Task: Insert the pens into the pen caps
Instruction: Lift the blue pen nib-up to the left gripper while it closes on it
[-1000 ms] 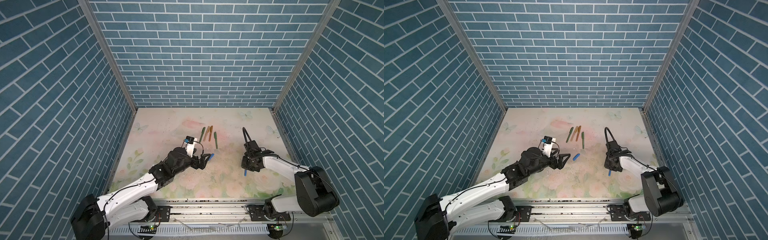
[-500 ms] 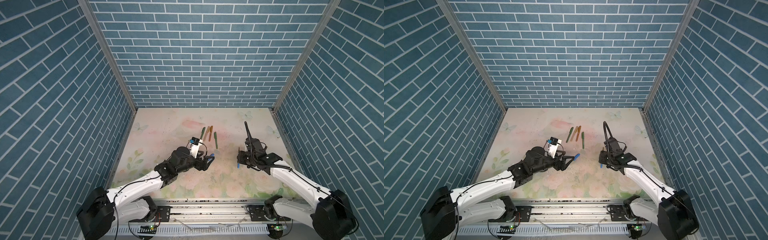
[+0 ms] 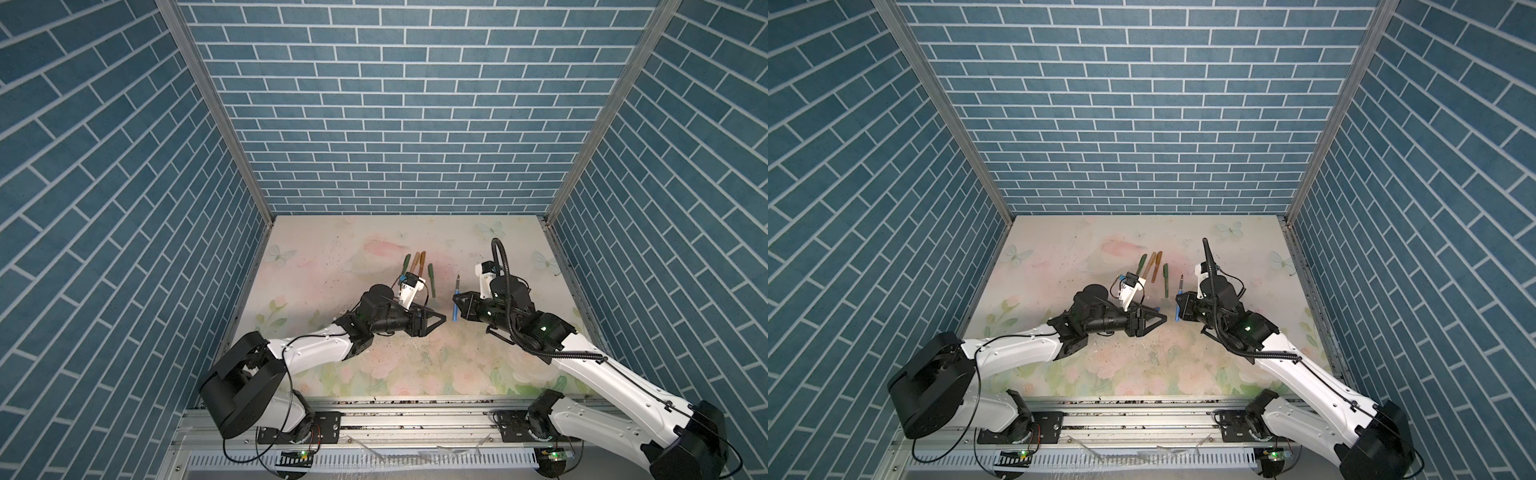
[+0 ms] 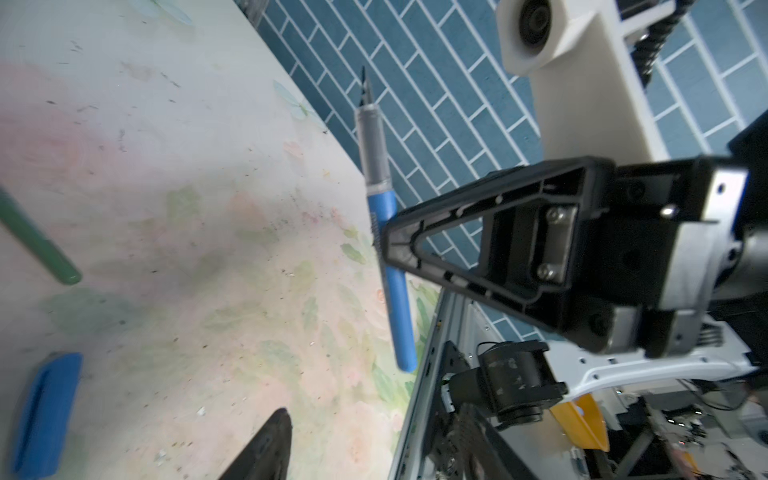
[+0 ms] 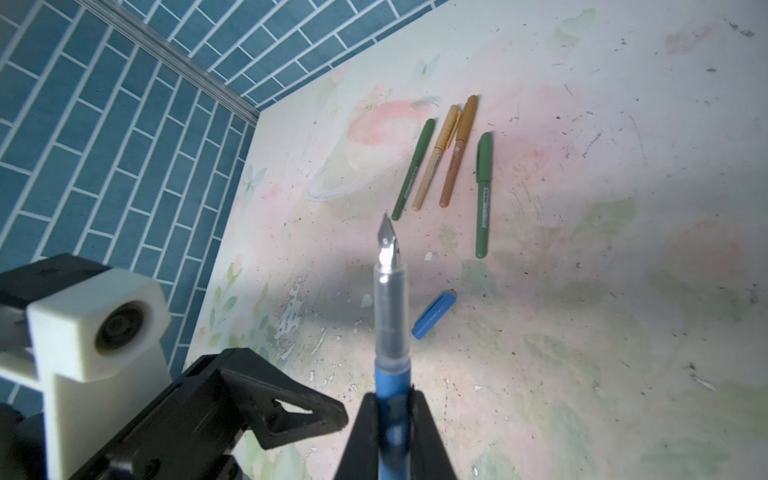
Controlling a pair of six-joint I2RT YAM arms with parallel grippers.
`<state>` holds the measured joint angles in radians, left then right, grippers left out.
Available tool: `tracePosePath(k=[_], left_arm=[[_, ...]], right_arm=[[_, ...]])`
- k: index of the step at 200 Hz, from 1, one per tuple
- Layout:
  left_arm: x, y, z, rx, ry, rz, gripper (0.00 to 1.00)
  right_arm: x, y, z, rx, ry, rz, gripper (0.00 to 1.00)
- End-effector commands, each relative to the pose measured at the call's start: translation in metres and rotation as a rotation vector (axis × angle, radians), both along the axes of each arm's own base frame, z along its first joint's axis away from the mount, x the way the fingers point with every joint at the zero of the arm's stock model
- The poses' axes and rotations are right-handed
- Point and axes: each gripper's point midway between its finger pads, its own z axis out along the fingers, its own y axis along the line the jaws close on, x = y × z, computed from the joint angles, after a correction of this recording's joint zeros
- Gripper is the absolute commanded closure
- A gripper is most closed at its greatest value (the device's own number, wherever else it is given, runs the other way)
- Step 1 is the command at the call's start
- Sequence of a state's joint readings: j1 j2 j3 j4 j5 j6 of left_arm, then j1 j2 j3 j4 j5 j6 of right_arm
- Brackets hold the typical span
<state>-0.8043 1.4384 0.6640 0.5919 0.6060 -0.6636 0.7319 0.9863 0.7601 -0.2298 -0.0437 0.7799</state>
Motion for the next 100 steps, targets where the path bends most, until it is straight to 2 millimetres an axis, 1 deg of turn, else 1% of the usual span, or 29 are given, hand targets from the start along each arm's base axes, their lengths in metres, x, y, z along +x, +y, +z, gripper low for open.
tracePosePath(k=[1,24,58,60,62,66,100], left_arm=[[-0.002,-0.011,0.021,-0.088,-0.004,-0.065,0.40],[0.000,-0.014,0.013,-0.085,0.012,-0.063,0.44],[0.004,-0.016,0.012,-0.099,0.017,-0.049,0.49],[0.005,-0.016,0.013,-0.101,0.017,-0.047,0.50],[0.007,-0.019,0.020,-0.113,0.006,-0.047,0.50],[0.008,-0.020,0.022,-0.120,0.001,-0.045,0.51],[0.014,-0.024,0.025,-0.150,0.013,-0.036,0.55]], right_arm=[[0.003,0.004,0.016,0.068,-0.048,-0.026,0.95],[0.003,0.007,0.017,0.069,-0.051,-0.017,0.95],[0.001,0.010,0.013,0.066,-0.043,-0.006,0.95],[0.001,0.011,0.013,0.066,-0.043,-0.005,0.95],[0.001,0.011,0.013,0.066,-0.043,-0.006,0.95],[0.001,0.011,0.012,0.066,-0.041,-0.006,0.95],[0.000,0.016,0.010,0.067,-0.038,0.008,0.95]])
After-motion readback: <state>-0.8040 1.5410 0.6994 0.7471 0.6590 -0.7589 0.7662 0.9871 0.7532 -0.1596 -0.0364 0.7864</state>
